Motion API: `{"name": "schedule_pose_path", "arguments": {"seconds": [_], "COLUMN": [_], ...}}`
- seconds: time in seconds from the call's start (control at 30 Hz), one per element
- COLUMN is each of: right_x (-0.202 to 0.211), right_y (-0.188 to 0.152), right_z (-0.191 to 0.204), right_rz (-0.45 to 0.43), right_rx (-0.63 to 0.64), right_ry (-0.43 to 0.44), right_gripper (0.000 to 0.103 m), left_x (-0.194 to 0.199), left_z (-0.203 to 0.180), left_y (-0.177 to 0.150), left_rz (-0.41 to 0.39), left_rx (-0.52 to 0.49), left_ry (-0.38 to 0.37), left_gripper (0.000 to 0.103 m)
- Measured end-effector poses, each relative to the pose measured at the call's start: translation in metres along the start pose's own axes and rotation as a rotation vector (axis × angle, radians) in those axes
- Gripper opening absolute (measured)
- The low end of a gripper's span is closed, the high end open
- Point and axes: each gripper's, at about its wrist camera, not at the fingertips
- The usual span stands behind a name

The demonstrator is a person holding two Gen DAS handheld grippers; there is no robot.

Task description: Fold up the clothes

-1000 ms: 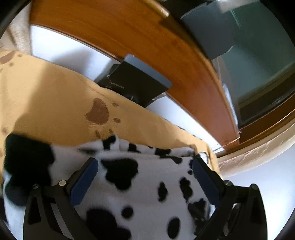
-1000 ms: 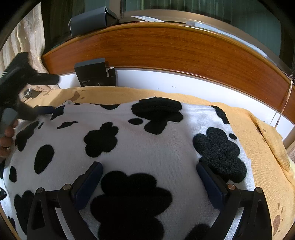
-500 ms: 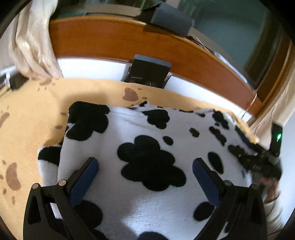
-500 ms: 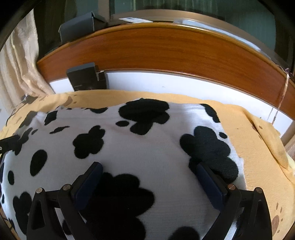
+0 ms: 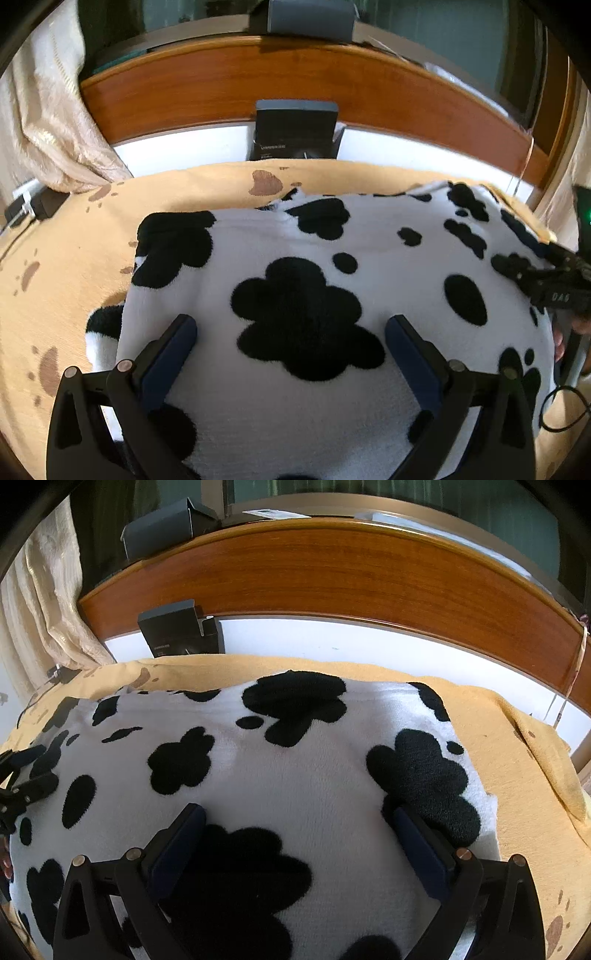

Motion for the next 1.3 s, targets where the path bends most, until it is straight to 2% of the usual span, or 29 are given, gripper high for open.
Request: {"name": "schedule_pose_path", "arguments": {"seconds": [0.03,0.1,0.17,0.23,0.33,0.43,0.47,0.57,0.73,0.87,1.07,1.2,1.3], "right_x": [0.005,0.017,0.052,0.082,0.092,0.076,0.071,0.067,0.065,0.067,0.064,0.066,0.078], "right_y": [0.001,0.001,-0.006,-0.016,-0.037,-0.063,-0.071,-0.084,-0.084,-0.085,-0.085,-0.085,-0.087], "right_z": [0.000,0.000,0.001,0.007,0.019,0.023,0.023,0.015,0.018,0.017,0.022,0.020,0.010], "right_rz": [0.010,0.019,-0.049,-0.101,-0.088,-0.012,0.010,0.004,0.016,0.007,0.011,0.010,-0.031], "right_rx": [0.008,0.022,0.025,0.053,0.087,0.111,0.114,0.088,0.105,0.100,0.115,0.106,0.061], "right_ry": [-0.004,-0.010,-0.010,0.019,0.016,0.002,-0.001,0.045,0.025,0.039,0.017,0.026,0.074], "right_gripper": [0.103,0.103,0.103,0.103,0.103,0.103,0.103,0.103,0.103,0.103,0.103,0.103,0.103], "left_x": [0.005,0.034,0.064,0.077,0.068,0.044,0.042,0.042,0.037,0.037,0.031,0.032,0.038], "left_z": [0.000,-0.002,-0.003,-0.009,-0.018,-0.017,-0.016,-0.024,-0.035,-0.035,-0.050,-0.047,-0.045], "left_y": [0.001,-0.002,-0.005,-0.009,-0.020,-0.038,-0.044,-0.056,-0.058,-0.059,-0.060,-0.060,-0.062], "left_rz": [0.007,-0.057,-0.127,-0.146,-0.098,-0.027,-0.033,-0.077,-0.065,-0.061,-0.044,-0.049,-0.064], "left_rx": [0.007,0.052,0.100,0.110,0.092,0.093,0.087,0.001,-0.089,-0.091,-0.158,-0.149,-0.142], "left_ry": [0.000,-0.079,-0.164,-0.193,-0.172,-0.138,-0.136,-0.106,-0.036,-0.033,0.056,0.044,0.025], "left_gripper": [0.103,0.103,0.103,0.103,0.103,0.103,0.102,0.102,0.102,0.102,0.102,0.102,0.102]}}
Point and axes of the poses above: each gripper's, at about its wrist camera, not at the fingertips, and x roughly against the way its jaws point, z to its left, y to its top, and after that the axes turned 2 degrees about -z, right-handed
